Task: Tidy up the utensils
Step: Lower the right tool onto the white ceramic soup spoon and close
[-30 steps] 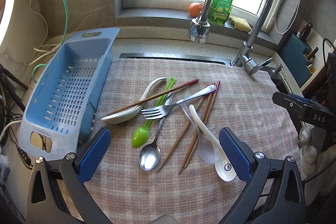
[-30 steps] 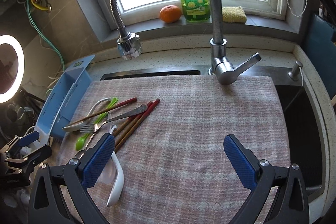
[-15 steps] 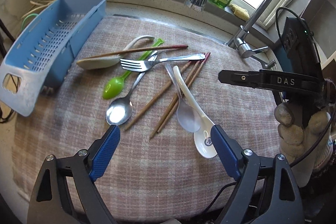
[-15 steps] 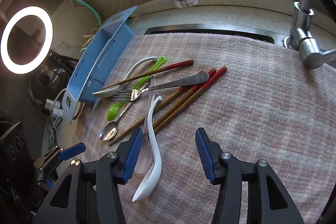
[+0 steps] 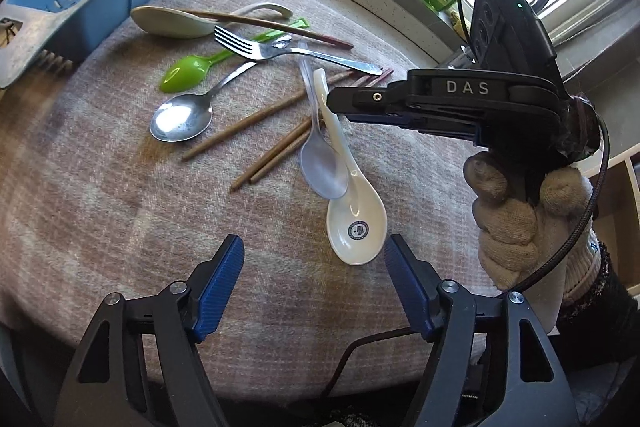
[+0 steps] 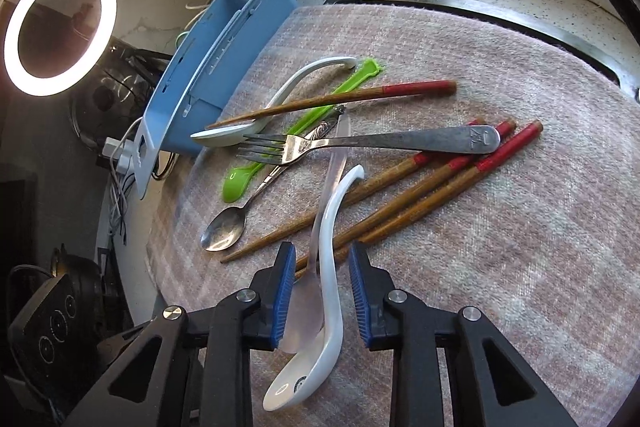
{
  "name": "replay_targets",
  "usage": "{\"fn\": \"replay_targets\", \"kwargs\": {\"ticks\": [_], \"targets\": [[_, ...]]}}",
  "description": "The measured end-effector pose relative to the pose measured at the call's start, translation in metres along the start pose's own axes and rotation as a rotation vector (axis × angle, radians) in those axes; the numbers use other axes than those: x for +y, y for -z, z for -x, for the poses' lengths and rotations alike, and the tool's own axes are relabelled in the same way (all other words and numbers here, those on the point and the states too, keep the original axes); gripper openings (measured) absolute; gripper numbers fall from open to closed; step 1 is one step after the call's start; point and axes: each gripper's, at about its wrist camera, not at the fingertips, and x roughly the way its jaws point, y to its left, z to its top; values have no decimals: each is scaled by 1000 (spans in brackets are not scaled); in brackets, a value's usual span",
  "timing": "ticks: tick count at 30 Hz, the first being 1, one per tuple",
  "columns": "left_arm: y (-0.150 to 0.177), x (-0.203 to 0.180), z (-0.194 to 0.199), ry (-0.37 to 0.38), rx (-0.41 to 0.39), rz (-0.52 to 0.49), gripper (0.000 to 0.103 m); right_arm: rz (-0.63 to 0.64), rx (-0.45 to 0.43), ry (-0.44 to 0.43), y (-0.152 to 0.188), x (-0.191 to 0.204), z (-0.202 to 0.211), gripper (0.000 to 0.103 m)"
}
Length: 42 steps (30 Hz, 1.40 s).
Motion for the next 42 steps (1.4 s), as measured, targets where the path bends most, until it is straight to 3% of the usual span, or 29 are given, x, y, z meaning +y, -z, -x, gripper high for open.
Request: {"fn": "replay_targets", "kwargs": {"ticks": [11,28,42], "targets": [[4,-13,-21,18,49,-6,65,-9,25,3,-9,-6,-6,15],[-2,-12,-46,62,94,14,32,-14,52,-29,-13,-7,-14,7],[-5,-42,-77,80,98,-30,31,-104,-34,-55,5,-35,16,6]]}}
